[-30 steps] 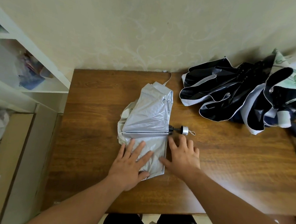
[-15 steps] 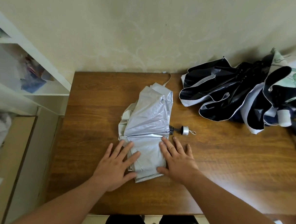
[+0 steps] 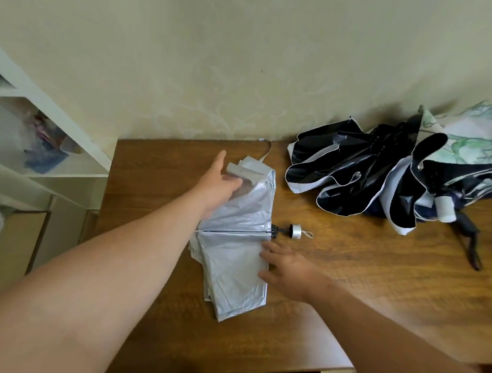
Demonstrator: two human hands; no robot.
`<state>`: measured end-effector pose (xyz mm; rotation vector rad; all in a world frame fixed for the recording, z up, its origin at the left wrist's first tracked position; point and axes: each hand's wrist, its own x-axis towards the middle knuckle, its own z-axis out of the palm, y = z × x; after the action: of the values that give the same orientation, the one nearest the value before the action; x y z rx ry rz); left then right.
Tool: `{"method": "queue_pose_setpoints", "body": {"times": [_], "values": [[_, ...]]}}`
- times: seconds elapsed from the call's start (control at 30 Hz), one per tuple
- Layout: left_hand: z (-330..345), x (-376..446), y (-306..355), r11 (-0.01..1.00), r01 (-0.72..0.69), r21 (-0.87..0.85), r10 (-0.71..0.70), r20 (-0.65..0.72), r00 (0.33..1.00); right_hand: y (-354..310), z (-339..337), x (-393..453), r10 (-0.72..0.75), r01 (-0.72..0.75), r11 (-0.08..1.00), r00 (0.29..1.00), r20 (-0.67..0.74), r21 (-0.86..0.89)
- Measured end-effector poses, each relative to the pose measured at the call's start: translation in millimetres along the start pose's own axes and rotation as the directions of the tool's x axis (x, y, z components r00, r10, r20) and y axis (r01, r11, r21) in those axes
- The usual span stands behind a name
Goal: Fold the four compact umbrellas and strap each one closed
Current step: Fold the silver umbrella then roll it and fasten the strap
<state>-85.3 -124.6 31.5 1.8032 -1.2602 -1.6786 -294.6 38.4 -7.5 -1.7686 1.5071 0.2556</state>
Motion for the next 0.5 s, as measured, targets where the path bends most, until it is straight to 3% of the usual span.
{"method": "queue_pose_setpoints", "body": {"times": [0.13,0.3,0.5], "values": [[-1,-12,6,0.986,-0.131,-0.106,0.123,-0.078,0.989,-1,-30,-9,0.045,-0.006,0.989,0.963,-0.264,0.147],[-7,-43,1,0.969,-0.243,-0.051,0.241,-0.035,0.97,-12,-71,-5,0.183,-0.041,0.947,0.885,-0.429,0.319],[-9,-81,-13,0.959,-0.282,0.036,0.283,-0.019,0.959,-34,-89,6,0.146,-0.049,0.968,0.908,-0.392,0.247]]}}
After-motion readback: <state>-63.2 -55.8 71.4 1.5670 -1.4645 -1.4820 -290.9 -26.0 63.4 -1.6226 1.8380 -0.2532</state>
